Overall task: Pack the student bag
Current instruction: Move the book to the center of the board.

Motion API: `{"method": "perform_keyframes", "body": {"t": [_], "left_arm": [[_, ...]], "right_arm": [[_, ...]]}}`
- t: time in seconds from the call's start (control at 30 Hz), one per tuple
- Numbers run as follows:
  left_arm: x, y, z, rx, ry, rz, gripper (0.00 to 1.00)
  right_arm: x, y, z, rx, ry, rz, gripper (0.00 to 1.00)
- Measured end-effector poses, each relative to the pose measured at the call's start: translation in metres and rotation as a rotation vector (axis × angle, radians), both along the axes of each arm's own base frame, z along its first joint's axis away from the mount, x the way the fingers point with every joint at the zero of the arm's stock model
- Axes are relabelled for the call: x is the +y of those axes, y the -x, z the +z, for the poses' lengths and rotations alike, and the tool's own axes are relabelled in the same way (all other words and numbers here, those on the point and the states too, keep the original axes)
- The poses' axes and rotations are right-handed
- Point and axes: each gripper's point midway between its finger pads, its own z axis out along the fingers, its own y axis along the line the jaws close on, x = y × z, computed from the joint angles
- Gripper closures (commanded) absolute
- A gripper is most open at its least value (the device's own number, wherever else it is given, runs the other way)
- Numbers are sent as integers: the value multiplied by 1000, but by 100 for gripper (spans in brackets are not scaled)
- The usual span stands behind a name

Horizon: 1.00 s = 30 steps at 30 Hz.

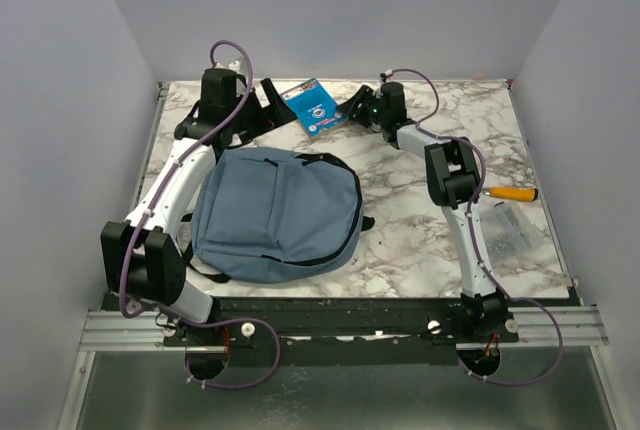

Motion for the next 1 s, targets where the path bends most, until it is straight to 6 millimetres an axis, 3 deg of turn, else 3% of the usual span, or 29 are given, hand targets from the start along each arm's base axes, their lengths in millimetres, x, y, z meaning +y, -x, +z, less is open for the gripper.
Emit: {"method": "perform_keyframes", "body": {"t": [0.13, 0.3, 0.37, 0.47, 0.57, 0.83, 1.0], "left_arm": [[-14, 12, 0, -13, -33, -79, 7], [-13, 21, 1, -31, -82, -118, 7], [-11, 23, 6, -52, -93, -124, 8], [-9, 28, 18, -92, -102, -131, 7], [-8, 32, 27, -121, -106, -135, 7], [-5, 40, 35, -151, -112, -140, 7], [-5, 44, 39, -159, -109, -142, 7]], "right_arm": [[-1, 4, -6, 0, -1, 1, 52], [0, 7, -7, -11, 18, 8, 54], [2, 9, -8, -18, 48, 12, 63], [4, 16, -12, -12, 108, 15, 87], [4, 23, -11, -5, 141, 5, 99], [-17, 44, -9, 43, 245, -76, 99], [-53, 80, -8, 126, 348, -173, 99]]}}
